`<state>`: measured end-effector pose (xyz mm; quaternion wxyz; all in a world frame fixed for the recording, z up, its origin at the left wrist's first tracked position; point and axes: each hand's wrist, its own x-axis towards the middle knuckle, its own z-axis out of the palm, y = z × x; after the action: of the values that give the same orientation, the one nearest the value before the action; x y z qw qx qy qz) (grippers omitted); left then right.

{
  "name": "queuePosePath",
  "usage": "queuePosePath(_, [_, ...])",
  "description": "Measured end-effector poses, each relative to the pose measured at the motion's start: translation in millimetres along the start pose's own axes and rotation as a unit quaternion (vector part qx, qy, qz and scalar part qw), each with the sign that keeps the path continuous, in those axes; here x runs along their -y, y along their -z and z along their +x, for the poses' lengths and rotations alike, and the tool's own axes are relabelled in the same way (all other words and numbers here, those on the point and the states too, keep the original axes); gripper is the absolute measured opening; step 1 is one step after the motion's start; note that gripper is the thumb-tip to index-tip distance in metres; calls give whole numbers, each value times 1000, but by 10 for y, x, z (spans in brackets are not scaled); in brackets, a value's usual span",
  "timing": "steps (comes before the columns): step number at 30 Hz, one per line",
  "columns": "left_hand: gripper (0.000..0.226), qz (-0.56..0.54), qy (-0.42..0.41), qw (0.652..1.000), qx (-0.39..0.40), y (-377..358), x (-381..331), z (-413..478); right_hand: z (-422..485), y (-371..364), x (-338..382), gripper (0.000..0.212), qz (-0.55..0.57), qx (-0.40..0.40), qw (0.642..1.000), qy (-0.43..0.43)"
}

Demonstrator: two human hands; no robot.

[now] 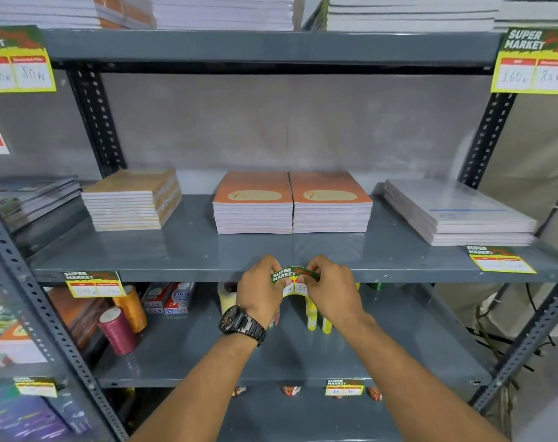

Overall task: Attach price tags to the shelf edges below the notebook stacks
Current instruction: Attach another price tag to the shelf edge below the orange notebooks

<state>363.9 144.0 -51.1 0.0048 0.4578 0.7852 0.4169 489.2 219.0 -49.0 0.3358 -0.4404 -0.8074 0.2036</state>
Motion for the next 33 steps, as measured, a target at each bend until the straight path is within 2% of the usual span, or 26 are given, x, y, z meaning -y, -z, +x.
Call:
queuePosePath(4, [22,23,-23,999,4,9,11,12,-9,-14,14,7,-40,-5,999,15])
queuePosePath(8, [19,65,-57,996,15,27,19,43,-4,15,26,18,-111,-11,993,34])
queuePosePath(16, [26,135,-118,983,47,184,49,202,47,90,-10,26,-174,-44,981,79])
queuePosePath(21, [22,196,-164,967,24,271,183,237,36,55,127,32,-207,-21,976,70])
queuePosePath(27, [18,186,-184,965,34,339,300,214,74,11,174,37,-241,-33,968,61])
queuePosePath(33, [37,201,-200,957,58,353,382,186,-9,-15,177,37,-229,-47,971,46])
